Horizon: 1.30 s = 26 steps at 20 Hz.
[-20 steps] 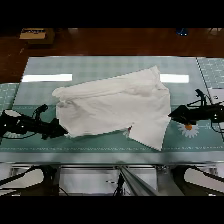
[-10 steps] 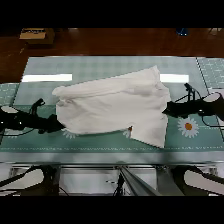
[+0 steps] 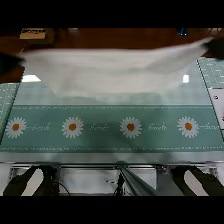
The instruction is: Fold the shirts.
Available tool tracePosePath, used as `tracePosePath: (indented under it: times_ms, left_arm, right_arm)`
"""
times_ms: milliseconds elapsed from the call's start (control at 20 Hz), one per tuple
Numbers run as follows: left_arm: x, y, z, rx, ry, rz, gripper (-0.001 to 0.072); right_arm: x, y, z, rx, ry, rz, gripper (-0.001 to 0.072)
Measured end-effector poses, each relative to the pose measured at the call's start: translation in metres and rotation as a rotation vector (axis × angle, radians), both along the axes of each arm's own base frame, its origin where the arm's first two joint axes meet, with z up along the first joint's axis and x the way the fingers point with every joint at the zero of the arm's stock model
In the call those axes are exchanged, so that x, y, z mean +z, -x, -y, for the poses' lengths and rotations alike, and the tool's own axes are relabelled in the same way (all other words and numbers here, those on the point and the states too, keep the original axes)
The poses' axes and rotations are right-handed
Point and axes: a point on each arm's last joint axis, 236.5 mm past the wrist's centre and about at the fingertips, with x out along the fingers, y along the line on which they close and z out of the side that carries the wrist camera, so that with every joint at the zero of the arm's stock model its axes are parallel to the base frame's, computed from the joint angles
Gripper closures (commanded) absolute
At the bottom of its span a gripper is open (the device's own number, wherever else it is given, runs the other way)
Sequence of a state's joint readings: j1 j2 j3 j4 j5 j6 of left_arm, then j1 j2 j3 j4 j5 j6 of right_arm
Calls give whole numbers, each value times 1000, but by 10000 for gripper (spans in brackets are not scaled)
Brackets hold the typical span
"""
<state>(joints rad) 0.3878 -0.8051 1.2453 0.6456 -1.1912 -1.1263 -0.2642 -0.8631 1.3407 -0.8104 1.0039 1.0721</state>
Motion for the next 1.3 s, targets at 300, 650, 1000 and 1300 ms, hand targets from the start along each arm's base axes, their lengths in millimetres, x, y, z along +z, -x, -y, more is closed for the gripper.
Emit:
tracePosePath:
  times_ms: [300,650,1000,1300]
  left_arm:
    - [210,130,30,139,-183,579,685]
    - [209,231,22,345,-353,517,685]
    - [97,213,3,282,-374,30,685]
    - [-34,160,-15,158,-273,-415,685]
  right_arm:
    - [193,131,-18,-98,-12,482,673]
    - [220,238,2,-317,62,520,673]
    - [93,212,32,-347,190,-63,674]
    - [-15,117,45,-216,212,-547,674]
